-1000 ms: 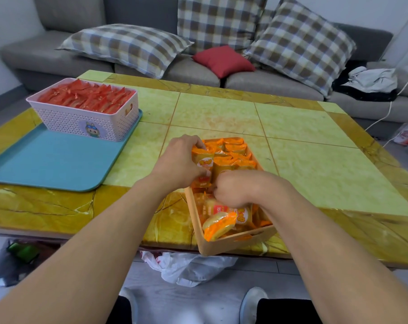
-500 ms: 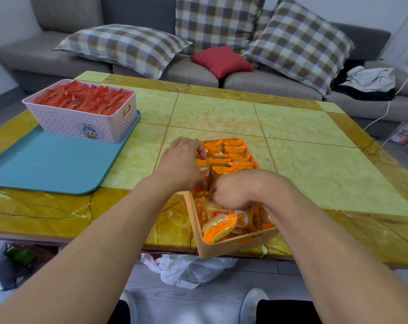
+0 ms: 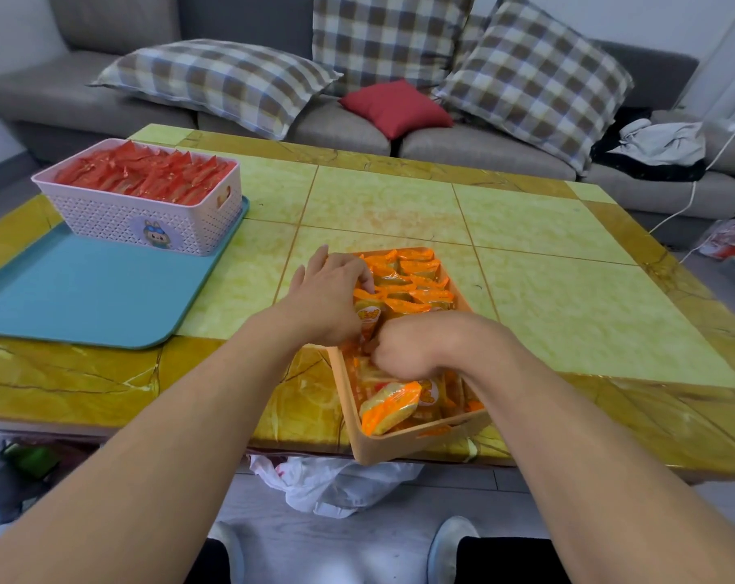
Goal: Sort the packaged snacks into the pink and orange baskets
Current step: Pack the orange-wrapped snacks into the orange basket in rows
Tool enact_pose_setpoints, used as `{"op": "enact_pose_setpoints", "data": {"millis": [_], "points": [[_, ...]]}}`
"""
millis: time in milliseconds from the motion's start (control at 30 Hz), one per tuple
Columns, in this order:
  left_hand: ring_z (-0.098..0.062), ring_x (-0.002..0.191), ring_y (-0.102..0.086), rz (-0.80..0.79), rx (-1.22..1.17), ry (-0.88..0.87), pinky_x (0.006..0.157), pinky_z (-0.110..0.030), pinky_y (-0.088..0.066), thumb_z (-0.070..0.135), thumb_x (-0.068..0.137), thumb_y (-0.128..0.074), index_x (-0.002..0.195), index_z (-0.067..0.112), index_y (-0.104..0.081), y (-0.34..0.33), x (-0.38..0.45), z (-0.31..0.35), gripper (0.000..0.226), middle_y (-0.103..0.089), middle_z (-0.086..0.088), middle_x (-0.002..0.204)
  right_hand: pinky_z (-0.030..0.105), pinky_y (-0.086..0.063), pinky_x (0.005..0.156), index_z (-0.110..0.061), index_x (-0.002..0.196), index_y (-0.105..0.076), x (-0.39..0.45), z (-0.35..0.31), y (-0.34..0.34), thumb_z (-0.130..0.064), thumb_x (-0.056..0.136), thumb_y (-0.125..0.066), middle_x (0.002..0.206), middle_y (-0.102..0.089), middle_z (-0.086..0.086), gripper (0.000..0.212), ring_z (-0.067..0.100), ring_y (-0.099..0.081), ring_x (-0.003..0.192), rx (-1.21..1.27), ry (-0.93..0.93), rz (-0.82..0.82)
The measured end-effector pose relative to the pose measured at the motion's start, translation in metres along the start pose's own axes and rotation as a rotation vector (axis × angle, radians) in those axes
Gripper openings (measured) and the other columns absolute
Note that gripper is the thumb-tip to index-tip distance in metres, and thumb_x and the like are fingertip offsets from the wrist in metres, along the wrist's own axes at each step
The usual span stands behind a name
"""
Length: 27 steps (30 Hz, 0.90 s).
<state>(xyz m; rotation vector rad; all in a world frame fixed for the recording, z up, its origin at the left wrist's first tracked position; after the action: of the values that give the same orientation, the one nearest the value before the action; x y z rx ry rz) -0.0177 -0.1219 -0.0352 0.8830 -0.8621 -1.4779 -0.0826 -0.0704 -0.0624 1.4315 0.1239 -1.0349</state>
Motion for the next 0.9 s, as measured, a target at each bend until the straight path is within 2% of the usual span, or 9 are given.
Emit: {"op": "enact_pose_setpoints", "data": {"millis": [133,233,433,533,700,733,767,833,900], "points": [[-0.024,0.155,0.0,0.039,-0.026,0.004,0.124,-0.05,-0.011,0.013,0.08,-0.073,0.101,0.036,-0.047,0.003,-0.001,0.0,0.041,-0.034,0.006,0.156,0.035,-0.048,0.096,0.001,0.126,-0.063,0.002,-0.002,-0.002,-0.006,0.106,-0.032,0.128,-0.063,0.015,0.038,0.029,-0.059,0.115,-0.001,0.013,-0.025],[-0.028,0.154,-0.007,0.082,0.089,0.047,0.123,-0.052,-0.015,0.017,0.085,-0.071,0.101,0.032,-0.05,0.005,-0.001,0.002,0.03,-0.036,0.006,0.154,0.03,-0.043,0.082,-0.001,0.124,-0.065,0.0,0.005,0.001,-0.009,0.107,-0.032,0.126,-0.064,0.015,0.038,0.027,-0.06,0.112,0.02,-0.034,-0.009],[-0.029,0.141,-0.03,0.209,0.306,0.088,0.111,-0.05,-0.037,0.02,0.086,-0.068,0.119,0.024,-0.056,0.009,0.001,0.009,0.035,-0.047,0.002,0.142,0.028,-0.043,0.077,-0.003,0.12,-0.067,-0.003,0.006,-0.001,-0.01,0.107,-0.032,0.124,-0.065,0.015,0.038,0.027,-0.061,0.108,0.031,-0.057,-0.02],[-0.029,0.14,-0.031,0.219,0.273,0.099,0.104,-0.048,-0.043,0.018,0.088,-0.067,0.12,0.02,-0.056,0.011,0.001,0.01,0.034,-0.047,0.0,0.14,0.018,-0.032,0.059,-0.003,0.123,-0.066,-0.009,0.009,0.0,-0.01,0.107,-0.033,0.125,-0.065,0.015,0.038,0.026,-0.06,0.108,0.008,-0.075,-0.019],[-0.028,0.147,-0.02,0.181,0.114,0.131,0.102,-0.046,-0.047,0.01,0.086,-0.069,0.117,0.019,-0.055,0.009,0.004,0.002,0.035,-0.044,0.0,0.142,0.027,-0.036,0.05,-0.005,0.12,-0.069,-0.018,0.018,0.009,-0.012,0.104,-0.037,0.118,-0.068,0.013,0.037,0.024,-0.059,0.094,0.177,-0.158,0.036],[-0.027,0.15,-0.017,0.176,0.068,0.142,0.103,-0.045,-0.045,0.009,0.087,-0.068,0.111,0.02,-0.054,0.01,0.005,-0.001,0.031,-0.044,0.001,0.143,0.025,-0.047,0.057,-0.009,0.119,-0.071,-0.02,0.02,0.015,-0.012,0.102,-0.04,0.115,-0.07,0.01,0.036,0.022,-0.061,0.092,0.24,-0.172,0.087],[-0.025,0.152,-0.013,0.173,0.029,0.156,0.105,-0.044,-0.042,0.009,0.087,-0.068,0.106,0.022,-0.051,0.012,0.006,-0.004,0.028,-0.045,0.001,0.143,0.03,-0.055,0.069,-0.014,0.119,-0.072,-0.023,0.025,0.022,-0.012,0.1,-0.042,0.113,-0.072,0.007,0.036,0.023,-0.064,0.094,0.313,-0.191,0.154],[-0.022,0.155,-0.008,0.173,-0.013,0.186,0.107,-0.045,-0.039,0.01,0.088,-0.068,0.1,0.024,-0.048,0.019,0.008,-0.013,0.028,-0.047,0.001,0.145,0.033,-0.055,0.083,-0.024,0.123,-0.072,-0.04,0.042,0.039,-0.011,0.1,-0.043,0.114,-0.071,-0.005,0.039,0.022,-0.065,0.103,0.478,-0.249,0.329],[-0.02,0.156,-0.007,0.17,-0.037,0.205,0.107,-0.046,-0.038,0.012,0.088,-0.069,0.099,0.026,-0.049,0.024,0.009,-0.022,0.027,-0.047,0.002,0.146,0.026,-0.049,0.091,-0.029,0.132,-0.067,-0.065,0.061,0.053,-0.015,0.103,-0.045,0.127,-0.067,-0.007,0.039,0.017,-0.062,0.112,0.581,-0.299,0.496]]}}
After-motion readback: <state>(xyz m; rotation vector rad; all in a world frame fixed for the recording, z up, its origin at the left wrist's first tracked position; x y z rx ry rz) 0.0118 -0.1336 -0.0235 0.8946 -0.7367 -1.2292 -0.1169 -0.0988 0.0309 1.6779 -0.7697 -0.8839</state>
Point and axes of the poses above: each hand's wrist, its own x-axis towards the middle knuckle, its own y-axis out of the back of the hand, z = x × y, the point moved 10 cm from there along x, towards the middle knuckle
